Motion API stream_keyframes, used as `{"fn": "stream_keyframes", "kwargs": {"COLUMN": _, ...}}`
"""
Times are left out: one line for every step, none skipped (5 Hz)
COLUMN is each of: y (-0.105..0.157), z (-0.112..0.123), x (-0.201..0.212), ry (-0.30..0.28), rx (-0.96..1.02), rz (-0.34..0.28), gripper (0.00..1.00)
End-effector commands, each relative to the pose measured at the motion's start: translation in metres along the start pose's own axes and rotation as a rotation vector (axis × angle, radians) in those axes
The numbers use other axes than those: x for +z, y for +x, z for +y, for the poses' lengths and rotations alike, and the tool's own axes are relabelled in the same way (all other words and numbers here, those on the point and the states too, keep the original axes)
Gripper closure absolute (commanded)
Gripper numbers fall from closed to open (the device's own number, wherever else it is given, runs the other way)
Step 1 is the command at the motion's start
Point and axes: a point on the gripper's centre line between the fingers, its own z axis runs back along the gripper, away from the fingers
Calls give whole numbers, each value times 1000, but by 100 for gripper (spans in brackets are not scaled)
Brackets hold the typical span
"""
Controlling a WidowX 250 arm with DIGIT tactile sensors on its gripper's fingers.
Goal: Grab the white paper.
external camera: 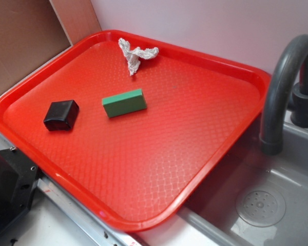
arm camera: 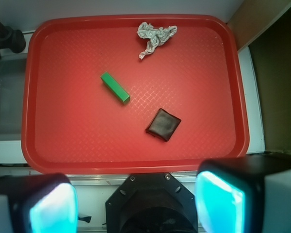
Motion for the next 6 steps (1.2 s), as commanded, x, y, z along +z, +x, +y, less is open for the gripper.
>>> {"fn": "stream_keyframes", "kwargs": {"y": 0, "z": 0, "x": 0, "ry": 0, "rx": 0, "rz": 0, "gripper": 0}}
{"fn": "stream_keyframes", "kwargs": {"y": 15, "z": 11, "x": -9, "ry": 1, "rx": 43, "rz": -14, "gripper": 0}}
{"fn": "stream_keyframes", "kwargs": {"y": 40, "z": 30, "x": -25, "ry": 38, "rx": 110, "rz": -85, "gripper": 0}}
{"fn": "stream_keyframes", "kwargs": {"y": 61, "z": 45, "x": -44, "ry": 25, "rx": 108, "rz": -145, "gripper": 0}}
{"fn": "stream_keyframes", "kwargs": {"y": 85, "z": 57, "x": -71, "ry": 37, "rx": 81, "rz": -199, "gripper": 0}}
{"fn": "stream_keyframes", "kwargs": {"y": 106, "z": 65, "x": -94, "ry": 64, "rx": 57, "rz": -218, "gripper": 0}}
